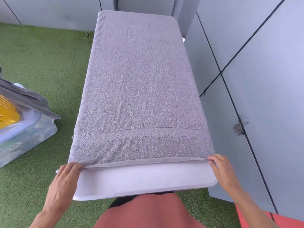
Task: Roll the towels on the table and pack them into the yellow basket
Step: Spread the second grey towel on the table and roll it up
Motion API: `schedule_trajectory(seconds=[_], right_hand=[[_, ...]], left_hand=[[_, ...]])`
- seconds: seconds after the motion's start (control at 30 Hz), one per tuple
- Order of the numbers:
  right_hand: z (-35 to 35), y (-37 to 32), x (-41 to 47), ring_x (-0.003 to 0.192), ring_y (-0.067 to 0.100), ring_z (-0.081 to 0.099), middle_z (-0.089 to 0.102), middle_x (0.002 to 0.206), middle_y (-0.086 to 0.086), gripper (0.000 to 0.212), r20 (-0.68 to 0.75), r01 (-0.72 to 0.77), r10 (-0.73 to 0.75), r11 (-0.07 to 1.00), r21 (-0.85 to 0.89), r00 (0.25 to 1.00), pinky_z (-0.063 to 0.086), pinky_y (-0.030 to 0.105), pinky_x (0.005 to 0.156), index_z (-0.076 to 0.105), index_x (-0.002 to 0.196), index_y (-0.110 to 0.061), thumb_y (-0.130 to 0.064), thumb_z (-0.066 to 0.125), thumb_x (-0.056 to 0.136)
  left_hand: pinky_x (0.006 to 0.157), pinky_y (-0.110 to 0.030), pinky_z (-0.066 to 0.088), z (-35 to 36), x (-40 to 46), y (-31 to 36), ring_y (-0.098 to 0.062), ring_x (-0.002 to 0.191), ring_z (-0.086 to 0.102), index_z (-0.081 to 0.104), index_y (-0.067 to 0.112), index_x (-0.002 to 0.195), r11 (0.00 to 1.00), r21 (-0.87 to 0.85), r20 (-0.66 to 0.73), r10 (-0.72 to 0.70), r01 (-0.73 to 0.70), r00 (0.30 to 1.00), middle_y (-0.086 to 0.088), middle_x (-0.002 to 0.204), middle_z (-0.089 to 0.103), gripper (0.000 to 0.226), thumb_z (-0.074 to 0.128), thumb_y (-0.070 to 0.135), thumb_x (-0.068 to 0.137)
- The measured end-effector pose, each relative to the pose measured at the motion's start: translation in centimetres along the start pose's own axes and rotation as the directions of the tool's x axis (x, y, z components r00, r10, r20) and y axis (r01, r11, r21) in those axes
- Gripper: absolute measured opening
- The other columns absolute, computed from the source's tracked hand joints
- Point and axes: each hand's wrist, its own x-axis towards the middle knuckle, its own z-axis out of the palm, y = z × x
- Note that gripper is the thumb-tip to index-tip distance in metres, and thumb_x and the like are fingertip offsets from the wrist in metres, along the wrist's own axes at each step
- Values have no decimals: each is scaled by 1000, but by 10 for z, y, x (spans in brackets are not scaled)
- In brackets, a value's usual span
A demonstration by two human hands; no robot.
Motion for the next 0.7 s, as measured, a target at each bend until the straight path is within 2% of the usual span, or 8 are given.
schedule_trajectory(seconds=[0.13, 0.23, 0.33, 0.43, 0.5, 0.57, 0.63, 0.7], right_hand=[[-9, 15, -3, 81, 28, 62, 67, 82, -1, 14, 119, 34, -34, 999, 5, 992, 38, 24, 74, 72, 87, -8, 5, 70, 80], [-23, 13, 9, 80, 16, 60, 66, 82, -9, 11, 265, -14, 1, 999, 50, 964, 40, 24, 72, 73, 88, -13, -4, 67, 87], [-32, 8, 27, 75, 8, 63, 69, 77, -6, 10, 371, -161, 103, 979, 127, 923, 42, 17, 66, 72, 79, -19, -10, 72, 83], [-32, 0, 33, 72, 18, 63, 67, 72, 0, 16, 292, -246, 189, 954, 170, 937, 41, 20, 63, 67, 69, -16, -6, 78, 74], [-28, -8, 28, 66, 16, 57, 60, 69, 1, 19, 154, -208, 185, 967, 149, 971, 36, 21, 61, 66, 66, -14, -1, 79, 72], [-19, -14, 17, 63, 10, 52, 52, 69, -5, 18, 65, -158, 152, 981, 112, 986, 35, 22, 60, 65, 71, -13, 2, 74, 76], [-7, -16, 2, 68, 15, 56, 52, 76, -6, 14, 16, -125, 124, 985, 121, 992, 44, 29, 65, 66, 81, -11, 3, 68, 82], [2, -14, -10, 84, 22, 58, 54, 89, -4, 14, -16, -113, 116, 986, 120, 993, 48, 37, 78, 66, 92, -11, 1, 64, 85]], left_hand=[[62, -31, 45, -18, 0, -15, -13, 79, 54, 61, 27, 88, 993, -118, 162, -2, 21, 987, 18, 85, 59, 25, 69, 4, 82], [63, -25, 44, -27, 16, -17, -5, 76, 59, 64, 30, 87, 964, -214, 305, -88, 159, 948, 16, 82, 63, 21, 69, 9, 85], [67, -31, 52, -31, 36, -16, -8, 73, 64, 62, 30, 92, 908, -255, 380, -222, 332, 898, 8, 80, 69, 22, 73, 14, 83], [63, -35, 47, -33, 41, -12, -18, 73, 57, 64, 21, 86, 939, -163, 256, -257, 303, 932, 0, 81, 64, 23, 81, 12, 73], [61, -35, 43, -31, 33, -3, -22, 73, 48, 66, 15, 75, 989, -25, 115, -141, 145, 983, -1, 77, 57, 21, 82, 5, 68], [55, -33, 41, -23, 20, 8, -21, 70, 45, 67, 9, 74, 997, 72, 62, -40, 35, 997, -2, 74, 56, 22, 79, -7, 66], [56, -38, 43, -12, 7, 16, -25, 71, 45, 65, 5, 83, 992, 117, 40, -52, 47, 998, -6, 78, 55, 31, 74, -17, 62], [64, -46, 47, -1, -2, 23, -31, 78, 48, 61, 1, 93, 987, 129, 10, -103, 101, 995, -13, 88, 55, 40, 70, -21, 61]])
